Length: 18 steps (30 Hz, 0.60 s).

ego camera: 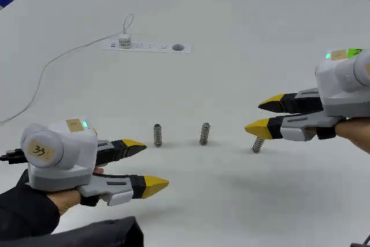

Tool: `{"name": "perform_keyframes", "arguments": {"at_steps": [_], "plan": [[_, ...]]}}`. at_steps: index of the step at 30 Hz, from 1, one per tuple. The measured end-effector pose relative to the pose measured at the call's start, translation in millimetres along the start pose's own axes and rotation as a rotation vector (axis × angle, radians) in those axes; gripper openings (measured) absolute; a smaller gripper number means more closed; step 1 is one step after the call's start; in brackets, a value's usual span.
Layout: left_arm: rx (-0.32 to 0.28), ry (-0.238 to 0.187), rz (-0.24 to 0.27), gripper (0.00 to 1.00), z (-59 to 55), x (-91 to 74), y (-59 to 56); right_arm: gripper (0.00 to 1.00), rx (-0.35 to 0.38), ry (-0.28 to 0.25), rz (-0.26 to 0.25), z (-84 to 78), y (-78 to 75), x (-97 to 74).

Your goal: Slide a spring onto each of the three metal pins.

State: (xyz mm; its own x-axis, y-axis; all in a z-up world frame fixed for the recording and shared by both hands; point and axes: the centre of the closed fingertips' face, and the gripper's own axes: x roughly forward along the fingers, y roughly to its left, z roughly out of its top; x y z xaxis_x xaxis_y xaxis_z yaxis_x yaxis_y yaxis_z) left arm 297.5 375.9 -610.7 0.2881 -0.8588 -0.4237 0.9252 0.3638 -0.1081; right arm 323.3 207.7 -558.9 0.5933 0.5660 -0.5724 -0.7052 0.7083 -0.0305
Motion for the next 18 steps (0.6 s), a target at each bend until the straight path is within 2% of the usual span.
{"name": "perform_keyframes", "arguments": {"at_steps": [13,18], "plan": [[-0.007,-0.002,0.006,0.55,-0.3,-0.2,0.7,0.41,0.045,-0.012,-0.015,-35.8,4.0,-12.7],[-0.008,-0.001,0.009,0.56,-1.5,-0.6,1.0,0.42,0.050,-0.023,-0.013,-42.6,6.8,-16.5]]}}
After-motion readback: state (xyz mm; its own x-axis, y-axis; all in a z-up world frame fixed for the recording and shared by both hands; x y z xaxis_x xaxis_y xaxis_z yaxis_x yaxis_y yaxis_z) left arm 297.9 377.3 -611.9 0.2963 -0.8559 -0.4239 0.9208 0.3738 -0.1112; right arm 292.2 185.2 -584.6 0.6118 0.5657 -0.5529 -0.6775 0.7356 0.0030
